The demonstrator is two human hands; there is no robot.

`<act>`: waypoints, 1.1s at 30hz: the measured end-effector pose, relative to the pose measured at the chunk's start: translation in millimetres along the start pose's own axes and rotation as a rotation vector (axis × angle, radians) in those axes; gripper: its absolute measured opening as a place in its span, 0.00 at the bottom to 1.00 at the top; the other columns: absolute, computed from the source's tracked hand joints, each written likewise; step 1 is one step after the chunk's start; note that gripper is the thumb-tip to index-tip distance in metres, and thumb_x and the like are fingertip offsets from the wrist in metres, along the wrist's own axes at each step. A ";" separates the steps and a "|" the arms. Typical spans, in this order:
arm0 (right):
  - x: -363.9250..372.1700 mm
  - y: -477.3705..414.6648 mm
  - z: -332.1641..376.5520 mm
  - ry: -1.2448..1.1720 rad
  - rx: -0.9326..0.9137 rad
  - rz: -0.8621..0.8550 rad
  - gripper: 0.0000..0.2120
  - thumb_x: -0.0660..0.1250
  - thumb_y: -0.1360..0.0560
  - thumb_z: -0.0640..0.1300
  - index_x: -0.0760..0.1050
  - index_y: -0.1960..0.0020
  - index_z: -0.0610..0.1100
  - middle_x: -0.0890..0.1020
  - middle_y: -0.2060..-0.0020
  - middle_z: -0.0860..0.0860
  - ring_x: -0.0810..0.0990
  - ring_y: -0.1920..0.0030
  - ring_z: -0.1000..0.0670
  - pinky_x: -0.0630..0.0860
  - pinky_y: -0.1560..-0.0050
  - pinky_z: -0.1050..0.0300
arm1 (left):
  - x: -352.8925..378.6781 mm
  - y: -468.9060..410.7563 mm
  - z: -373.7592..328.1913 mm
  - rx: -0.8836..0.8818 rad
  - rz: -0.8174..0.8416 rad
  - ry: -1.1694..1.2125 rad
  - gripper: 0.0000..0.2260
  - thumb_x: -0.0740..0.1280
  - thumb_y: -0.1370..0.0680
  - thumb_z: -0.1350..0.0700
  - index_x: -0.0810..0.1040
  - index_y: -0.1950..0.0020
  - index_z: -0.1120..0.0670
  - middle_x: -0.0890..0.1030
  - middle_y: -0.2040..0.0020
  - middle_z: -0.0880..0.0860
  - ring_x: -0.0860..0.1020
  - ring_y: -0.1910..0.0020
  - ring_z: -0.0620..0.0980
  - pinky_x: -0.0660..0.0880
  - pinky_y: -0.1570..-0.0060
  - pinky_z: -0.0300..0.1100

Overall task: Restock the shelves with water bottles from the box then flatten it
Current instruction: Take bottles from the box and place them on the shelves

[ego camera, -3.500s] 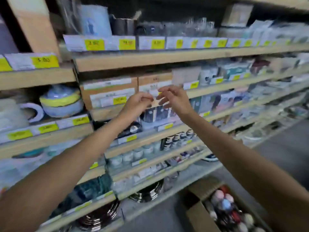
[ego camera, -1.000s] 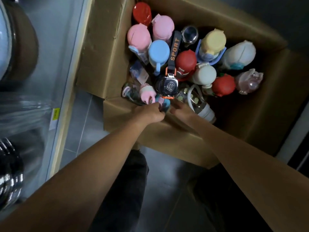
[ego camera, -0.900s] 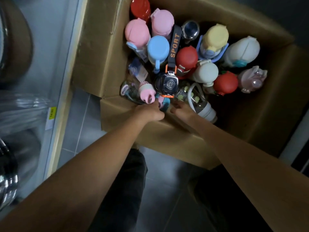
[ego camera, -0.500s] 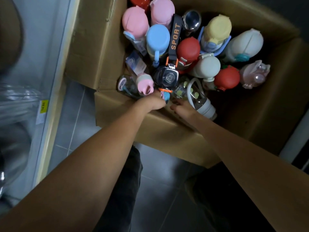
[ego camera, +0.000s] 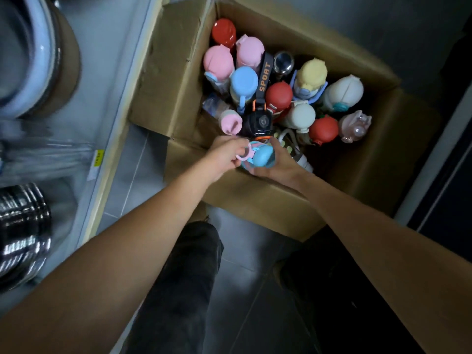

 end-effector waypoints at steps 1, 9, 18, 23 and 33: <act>-4.3 9.8 12.2 -0.032 -0.019 -0.010 0.50 0.79 0.43 0.58 0.58 0.29 0.50 0.73 0.38 0.50 0.75 0.40 0.52 0.74 0.39 0.56 | 1.1 9.6 -6.0 -0.012 0.016 0.052 0.08 0.63 0.23 0.62 0.74 0.61 0.55 0.68 0.80 0.46 0.67 0.79 0.41 0.63 0.76 0.32; -68.7 92.1 123.8 0.060 -0.161 -0.206 0.29 0.78 0.38 0.51 0.69 0.43 0.45 0.80 0.49 0.47 0.80 0.51 0.49 0.80 0.48 0.50 | 11.8 101.3 -102.3 0.080 0.092 0.075 0.13 0.61 0.22 0.60 0.69 0.67 0.53 0.66 0.80 0.45 0.63 0.82 0.40 0.60 0.75 0.34; -135.4 204.7 259.6 0.161 -0.261 -0.345 0.24 0.75 0.34 0.57 0.67 0.49 0.48 0.76 0.56 0.52 0.74 0.58 0.51 0.71 0.64 0.68 | -18.8 233.6 -228.5 0.335 -0.020 -0.124 0.13 0.53 0.21 0.65 0.75 0.45 0.55 0.76 0.57 0.51 0.73 0.64 0.43 0.70 0.63 0.35; -161.4 253.4 348.6 0.132 -0.368 -0.322 0.21 0.75 0.35 0.56 0.69 0.50 0.49 0.77 0.57 0.51 0.75 0.58 0.49 0.75 0.56 0.52 | -28.0 294.7 -280.5 0.436 0.035 -0.318 0.23 0.58 0.30 0.68 0.72 0.35 0.61 0.77 0.42 0.59 0.75 0.50 0.47 0.72 0.61 0.28; -175.4 418.3 528.5 0.225 -0.629 -0.161 0.27 0.66 0.37 0.57 0.71 0.42 0.46 0.76 0.63 0.50 0.73 0.72 0.51 0.70 0.79 0.63 | -43.0 487.7 -386.7 0.769 -0.198 -0.969 0.46 0.72 0.34 0.37 0.53 0.25 0.52 0.69 0.32 0.50 0.71 0.35 0.49 0.70 0.37 0.46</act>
Point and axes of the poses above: each hand's wrist, its own y-axis away from the middle knuckle, its own x-axis out of the palm, z = x × y, the point moved 10 cm from there along -y, towards the middle knuckle
